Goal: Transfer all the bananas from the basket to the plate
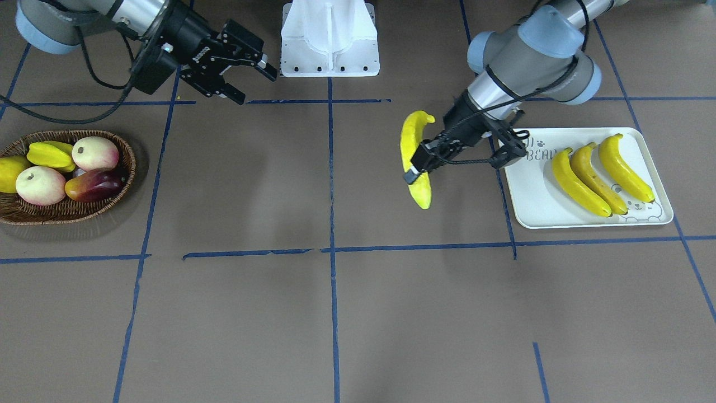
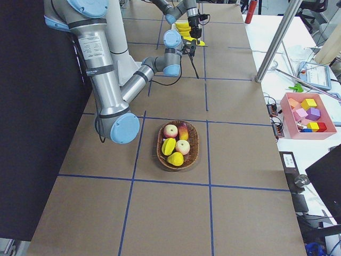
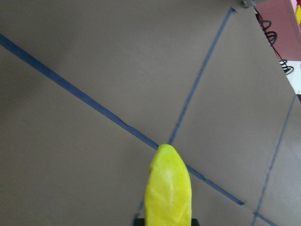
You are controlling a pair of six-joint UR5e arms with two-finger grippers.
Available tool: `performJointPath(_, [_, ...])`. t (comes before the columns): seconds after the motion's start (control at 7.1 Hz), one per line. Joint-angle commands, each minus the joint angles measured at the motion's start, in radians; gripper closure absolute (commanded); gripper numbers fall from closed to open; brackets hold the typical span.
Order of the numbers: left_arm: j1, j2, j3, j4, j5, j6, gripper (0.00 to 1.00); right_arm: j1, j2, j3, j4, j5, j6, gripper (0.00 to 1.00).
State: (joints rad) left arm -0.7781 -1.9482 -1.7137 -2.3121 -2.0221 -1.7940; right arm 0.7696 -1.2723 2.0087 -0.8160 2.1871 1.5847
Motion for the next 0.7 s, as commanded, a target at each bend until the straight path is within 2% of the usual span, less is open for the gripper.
performJointPath(0.0, [-0.049,0.153,-0.076,0.196,0.008,0.277,1.0,0.085,-0.022,0.005,-0.204,0.06,-0.215,0.0])
performJointPath(0.14, [-0.05,0.249,-0.128,0.262,0.06,0.388,1.0,0.111,-0.022,0.007,-0.342,0.06,-0.383,0.0])
performJointPath(0.28, [-0.05,0.325,-0.144,0.266,0.092,0.447,1.0,0.141,-0.031,0.005,-0.445,0.057,-0.517,0.0])
performJointPath(0.42, [-0.05,0.359,-0.136,0.266,0.095,0.488,1.0,0.149,-0.074,0.01,-0.472,0.059,-0.59,0.0])
performJointPath(0.56, [-0.047,0.368,-0.127,0.266,0.106,0.511,0.91,0.149,-0.103,0.042,-0.477,0.06,-0.592,0.0])
